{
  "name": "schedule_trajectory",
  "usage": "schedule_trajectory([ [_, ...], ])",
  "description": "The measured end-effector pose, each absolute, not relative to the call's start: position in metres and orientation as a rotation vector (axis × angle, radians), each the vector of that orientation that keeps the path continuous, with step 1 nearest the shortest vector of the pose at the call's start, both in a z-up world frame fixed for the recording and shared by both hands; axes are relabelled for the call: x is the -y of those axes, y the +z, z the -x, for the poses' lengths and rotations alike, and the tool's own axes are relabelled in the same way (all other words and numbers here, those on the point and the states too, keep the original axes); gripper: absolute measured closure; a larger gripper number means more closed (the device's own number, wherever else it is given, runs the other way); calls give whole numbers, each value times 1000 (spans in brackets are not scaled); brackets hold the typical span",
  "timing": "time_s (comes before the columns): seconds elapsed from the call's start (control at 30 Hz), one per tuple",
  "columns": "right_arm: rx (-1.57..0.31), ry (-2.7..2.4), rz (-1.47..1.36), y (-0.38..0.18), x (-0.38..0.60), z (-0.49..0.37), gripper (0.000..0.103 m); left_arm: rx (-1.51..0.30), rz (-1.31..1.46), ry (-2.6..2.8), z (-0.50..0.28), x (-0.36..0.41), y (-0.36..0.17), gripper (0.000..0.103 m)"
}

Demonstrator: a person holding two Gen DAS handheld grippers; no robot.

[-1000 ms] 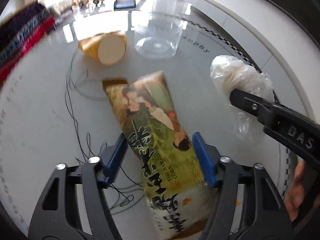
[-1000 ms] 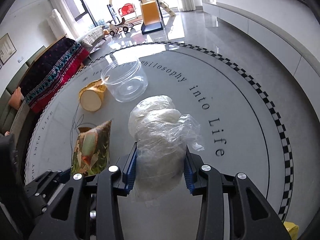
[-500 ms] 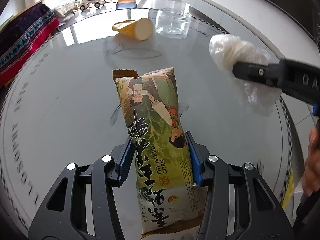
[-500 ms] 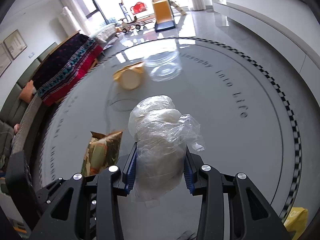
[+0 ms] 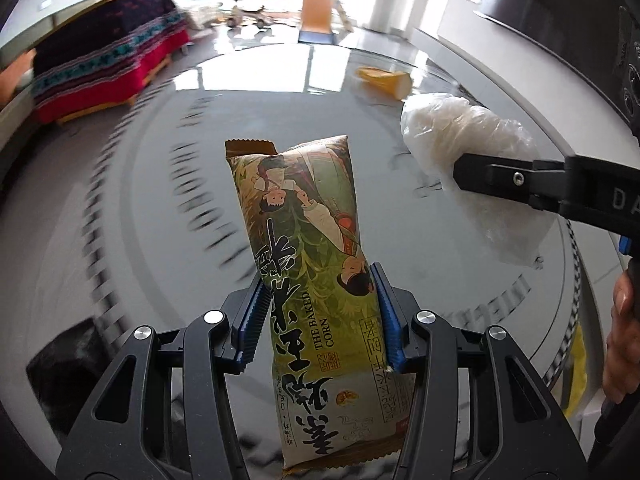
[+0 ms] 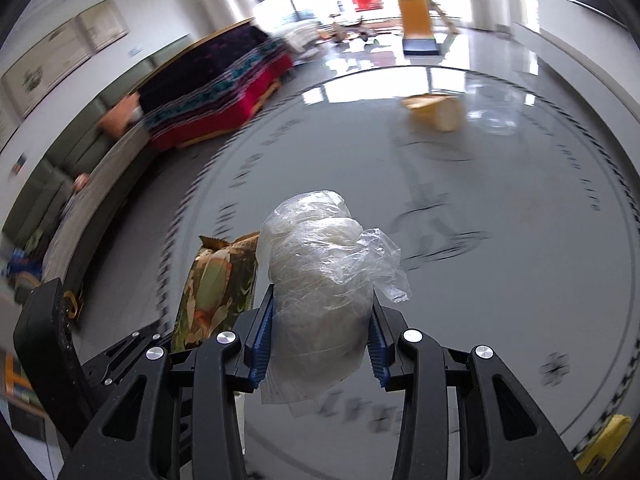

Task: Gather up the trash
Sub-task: 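Carry both items over the black trash bag and open both tools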

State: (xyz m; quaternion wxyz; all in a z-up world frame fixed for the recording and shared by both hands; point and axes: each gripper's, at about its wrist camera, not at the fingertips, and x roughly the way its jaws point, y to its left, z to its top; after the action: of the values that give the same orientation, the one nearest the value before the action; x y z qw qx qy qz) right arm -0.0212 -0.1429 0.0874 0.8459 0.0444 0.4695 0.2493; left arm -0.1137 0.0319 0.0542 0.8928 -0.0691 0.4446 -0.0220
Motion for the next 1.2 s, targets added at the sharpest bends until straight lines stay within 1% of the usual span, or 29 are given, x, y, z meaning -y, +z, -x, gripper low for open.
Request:
schedule_trajectory([
  [0.2, -992, 702, -51, 90, 71, 67, 61, -890, 197, 96, 184, -97, 51, 55],
  [0.37, -1010, 852, 55, 90, 8, 107, 61, -881, 285, 248, 236, -155, 42, 55],
  [0.63, -1030, 1007, 228, 85, -80, 161, 61, -918, 398, 526, 322, -239, 13, 55],
  [0.8, -1056, 1075, 324, 73, -131, 192, 61, -941, 447, 650, 361, -271, 0, 53],
  [0.83, -1058, 1091, 340, 72, -140, 197, 59, -950, 455, 663, 365, -274, -3, 51],
  [0.87, -1069, 1115, 374, 70, -155, 205, 56, -957, 461, 681, 370, -278, -4, 34],
  [0.9, -1074, 1132, 403, 67, -162, 212, 46, -961, 456, 719, 374, -282, -5, 5],
  [0.93, -1055, 1127, 439, 66, -173, 220, 29, -958, 443, 747, 377, -283, -4, 6],
  [0.97, -1017, 1105, 456, 67, -177, 227, 25, -958, 421, 781, 381, -285, -3, 6],
  [1.03, -945, 1087, 492, 68, -182, 237, 24, -965, 412, 806, 387, -289, -3, 6],
  [1.2, -990, 1103, 473, 61, -179, 231, 24, -965, 455, 787, 386, -295, -4, 6],
])
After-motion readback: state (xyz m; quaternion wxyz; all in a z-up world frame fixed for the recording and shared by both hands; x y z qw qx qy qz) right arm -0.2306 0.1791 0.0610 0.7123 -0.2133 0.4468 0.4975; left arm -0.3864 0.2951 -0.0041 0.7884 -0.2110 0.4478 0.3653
